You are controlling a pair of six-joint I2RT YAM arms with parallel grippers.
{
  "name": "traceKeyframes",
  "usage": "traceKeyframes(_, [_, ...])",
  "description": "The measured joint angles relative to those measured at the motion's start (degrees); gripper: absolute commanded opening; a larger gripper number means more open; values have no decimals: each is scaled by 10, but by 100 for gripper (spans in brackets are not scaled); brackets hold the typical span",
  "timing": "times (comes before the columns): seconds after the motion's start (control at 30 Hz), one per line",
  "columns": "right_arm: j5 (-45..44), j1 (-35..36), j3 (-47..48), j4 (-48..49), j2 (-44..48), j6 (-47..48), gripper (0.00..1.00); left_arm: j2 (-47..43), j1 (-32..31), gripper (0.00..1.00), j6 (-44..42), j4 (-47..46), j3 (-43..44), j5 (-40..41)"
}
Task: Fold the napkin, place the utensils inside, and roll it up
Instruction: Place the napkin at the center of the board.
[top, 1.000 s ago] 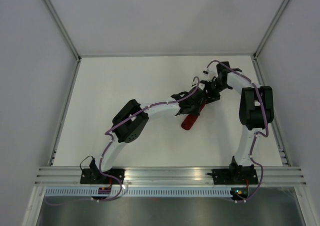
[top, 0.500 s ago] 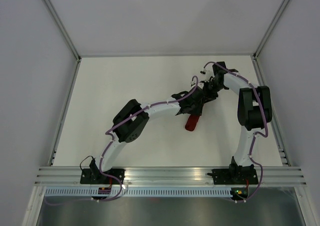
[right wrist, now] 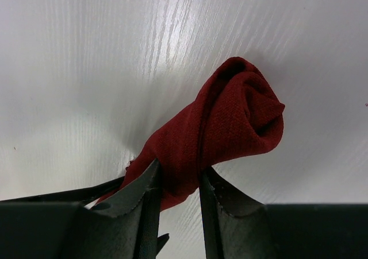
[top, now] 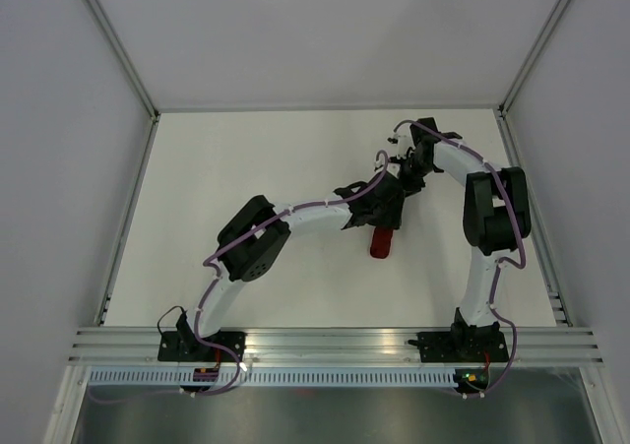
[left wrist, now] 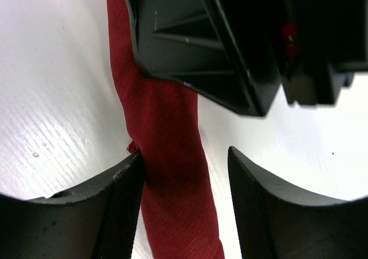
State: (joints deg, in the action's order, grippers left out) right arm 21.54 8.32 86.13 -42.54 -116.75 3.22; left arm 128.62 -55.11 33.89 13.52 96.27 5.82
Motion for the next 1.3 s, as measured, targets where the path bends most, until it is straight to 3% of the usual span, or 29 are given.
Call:
traceKeyframes(0.6, [-26,5,57,12,-38,1,36,-58,-5,64,-4,24,-75,13])
traceKeyframes(0.87, [-42,9,82,17,-52,9,51,-110,-5,64,-5,23,-102,17])
traceKeyframes(1.3, [-49,9,87,18,-52,10,59,-161,-5,64,-13,17,-132,18])
